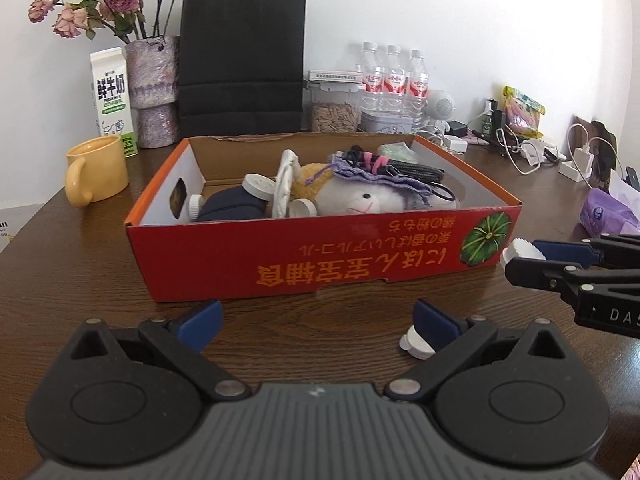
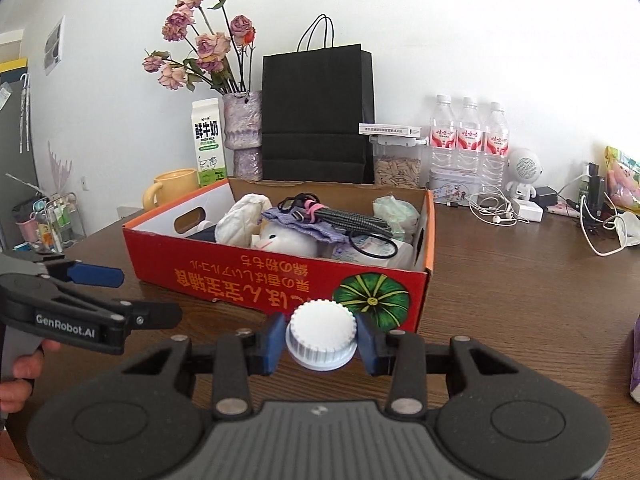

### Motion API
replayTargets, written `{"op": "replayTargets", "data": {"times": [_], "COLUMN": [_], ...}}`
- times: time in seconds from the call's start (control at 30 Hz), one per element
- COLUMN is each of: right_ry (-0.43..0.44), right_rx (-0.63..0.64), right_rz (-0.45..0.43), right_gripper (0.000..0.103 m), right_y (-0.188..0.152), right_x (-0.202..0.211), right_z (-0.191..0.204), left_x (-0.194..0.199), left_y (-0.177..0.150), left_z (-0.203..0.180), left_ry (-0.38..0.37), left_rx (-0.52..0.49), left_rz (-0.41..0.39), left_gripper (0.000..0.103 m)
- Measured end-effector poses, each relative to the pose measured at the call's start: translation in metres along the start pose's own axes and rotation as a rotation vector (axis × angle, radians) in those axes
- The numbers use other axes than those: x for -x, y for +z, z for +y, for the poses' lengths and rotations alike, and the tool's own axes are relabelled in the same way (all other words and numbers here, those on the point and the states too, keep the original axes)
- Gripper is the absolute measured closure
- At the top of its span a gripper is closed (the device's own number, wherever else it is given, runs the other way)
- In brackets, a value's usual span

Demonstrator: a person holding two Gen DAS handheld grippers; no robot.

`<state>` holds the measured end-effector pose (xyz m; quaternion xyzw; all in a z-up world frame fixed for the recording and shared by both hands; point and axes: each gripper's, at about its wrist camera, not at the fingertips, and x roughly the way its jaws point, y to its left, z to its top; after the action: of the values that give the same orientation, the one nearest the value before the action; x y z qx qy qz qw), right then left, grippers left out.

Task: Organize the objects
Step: 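Grasp the ridged white cap with the right gripper while the left grasps a small white cap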

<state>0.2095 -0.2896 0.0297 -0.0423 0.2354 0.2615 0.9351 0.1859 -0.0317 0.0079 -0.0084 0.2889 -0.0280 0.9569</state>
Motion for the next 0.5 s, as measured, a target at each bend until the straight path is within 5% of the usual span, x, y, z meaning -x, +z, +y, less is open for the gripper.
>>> {"op": "replayTargets", "data": {"times": [0.5], "right_ry": [-0.005], "right_rx": [-0.032], "right_rz": [-0.001], "right_gripper": [0.065], "right_y": [-0.013], "right_x": [0.005], "right_z": [-0.018], "left_x": [-0.025], "left_y": [-0.013], "left_z": [-0.043], "left_ry": [-0.039], "left_rx": [-0.08], "left_rz": [0.059], "left_gripper": [0.005]}}
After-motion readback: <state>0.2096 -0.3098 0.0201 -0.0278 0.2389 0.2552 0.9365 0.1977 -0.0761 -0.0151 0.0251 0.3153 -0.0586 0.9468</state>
